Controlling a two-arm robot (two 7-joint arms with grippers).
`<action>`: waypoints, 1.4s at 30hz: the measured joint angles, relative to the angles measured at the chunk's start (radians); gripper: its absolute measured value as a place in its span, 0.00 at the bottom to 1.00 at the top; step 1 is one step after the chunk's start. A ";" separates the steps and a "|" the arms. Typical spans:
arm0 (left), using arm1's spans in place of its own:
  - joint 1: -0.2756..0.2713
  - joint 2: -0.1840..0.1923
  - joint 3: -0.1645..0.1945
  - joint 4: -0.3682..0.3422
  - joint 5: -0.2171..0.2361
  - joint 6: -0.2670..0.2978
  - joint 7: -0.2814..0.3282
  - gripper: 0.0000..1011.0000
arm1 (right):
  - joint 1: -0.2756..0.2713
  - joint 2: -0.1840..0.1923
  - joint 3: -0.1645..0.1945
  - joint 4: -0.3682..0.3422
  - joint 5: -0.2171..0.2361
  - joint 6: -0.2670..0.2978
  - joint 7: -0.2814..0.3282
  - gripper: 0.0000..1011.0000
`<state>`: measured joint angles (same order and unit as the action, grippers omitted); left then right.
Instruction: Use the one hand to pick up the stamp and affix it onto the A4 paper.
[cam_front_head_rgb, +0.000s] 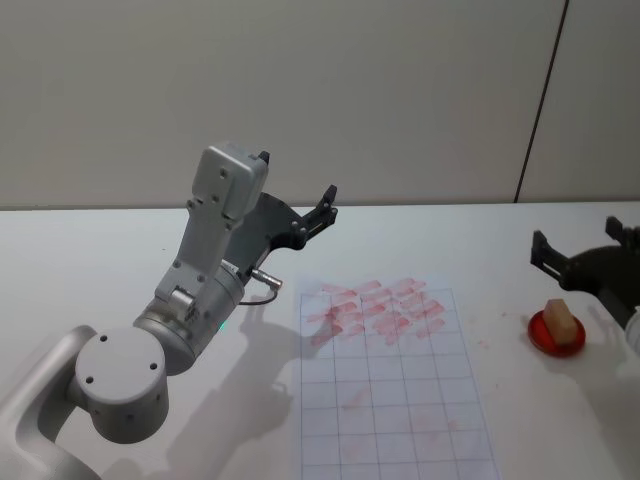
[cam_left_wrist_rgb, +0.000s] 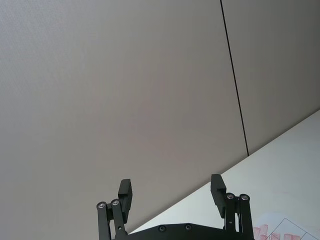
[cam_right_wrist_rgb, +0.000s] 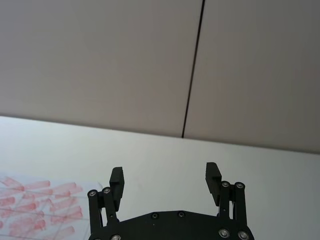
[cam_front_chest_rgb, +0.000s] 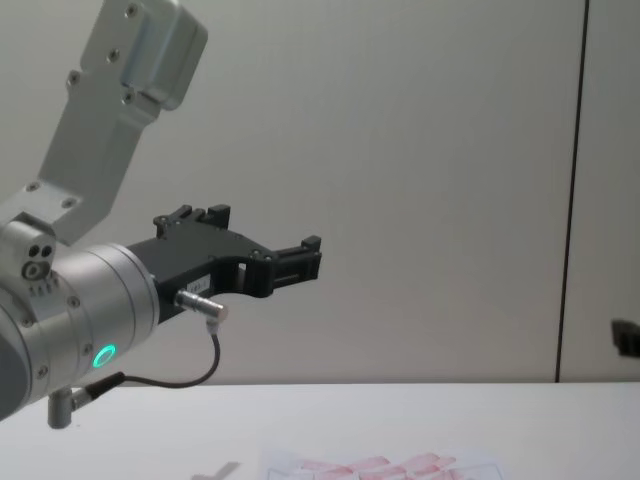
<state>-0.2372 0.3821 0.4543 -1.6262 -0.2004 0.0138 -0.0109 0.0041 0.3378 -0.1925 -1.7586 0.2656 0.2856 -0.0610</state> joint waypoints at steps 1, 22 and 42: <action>0.000 0.000 0.000 0.000 0.000 0.000 0.000 0.99 | 0.000 0.000 0.001 0.000 0.001 0.011 -0.003 0.99; 0.000 0.000 0.000 0.000 0.000 0.000 0.000 0.99 | -0.006 -0.016 0.007 0.046 0.003 0.178 -0.043 0.99; 0.000 0.000 0.000 0.000 0.000 0.000 0.000 0.99 | 0.001 -0.042 -0.009 0.101 -0.047 0.193 -0.028 0.97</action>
<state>-0.2372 0.3821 0.4542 -1.6262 -0.2004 0.0138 -0.0110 0.0048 0.2957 -0.2017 -1.6574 0.2182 0.4786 -0.0887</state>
